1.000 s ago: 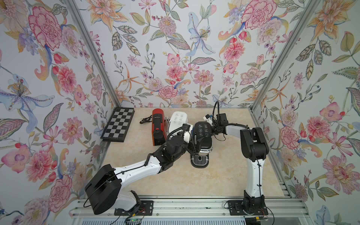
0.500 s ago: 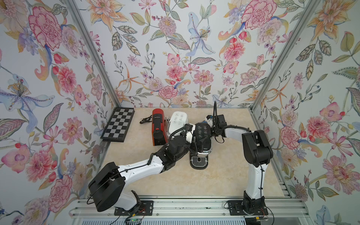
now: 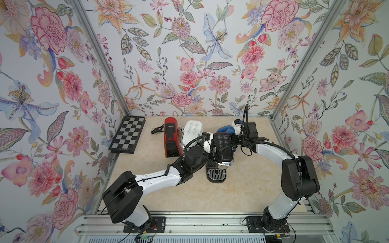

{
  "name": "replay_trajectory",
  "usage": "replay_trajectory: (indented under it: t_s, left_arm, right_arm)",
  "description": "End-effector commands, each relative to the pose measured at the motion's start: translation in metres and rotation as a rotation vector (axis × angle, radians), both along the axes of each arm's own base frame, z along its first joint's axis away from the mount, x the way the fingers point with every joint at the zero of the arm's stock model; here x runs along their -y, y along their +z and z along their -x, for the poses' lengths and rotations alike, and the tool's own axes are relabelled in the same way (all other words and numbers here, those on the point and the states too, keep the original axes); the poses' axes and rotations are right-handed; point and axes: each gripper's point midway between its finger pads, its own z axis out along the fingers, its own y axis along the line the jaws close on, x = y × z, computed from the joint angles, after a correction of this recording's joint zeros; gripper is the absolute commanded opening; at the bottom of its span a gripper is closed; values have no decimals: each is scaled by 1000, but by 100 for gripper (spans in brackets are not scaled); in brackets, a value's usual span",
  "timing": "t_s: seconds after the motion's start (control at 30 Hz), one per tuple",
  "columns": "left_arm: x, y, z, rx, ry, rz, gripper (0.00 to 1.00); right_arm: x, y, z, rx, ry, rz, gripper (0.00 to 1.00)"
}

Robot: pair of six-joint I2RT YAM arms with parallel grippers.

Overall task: Wipe the surface of a coffee machine
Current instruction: Wipe the dirt from the surface of the coffee machine.

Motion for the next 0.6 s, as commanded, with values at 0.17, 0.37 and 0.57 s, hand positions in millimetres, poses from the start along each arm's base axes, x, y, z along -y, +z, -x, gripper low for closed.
replay_trajectory:
  t_s: [0.17,0.37,0.57]
  left_arm:
    - [-10,-67,10,-106,14,-186,99]
    - [-27,-67,14,-110,54,-182,99]
    - [-43,-45,15,-53,99,-201,99]
  right_arm:
    - [-7,52,29,103,19,1,33]
    - [-8,117,53,251,-14,103,33]
    - [-10,157,77,332,-68,211,31]
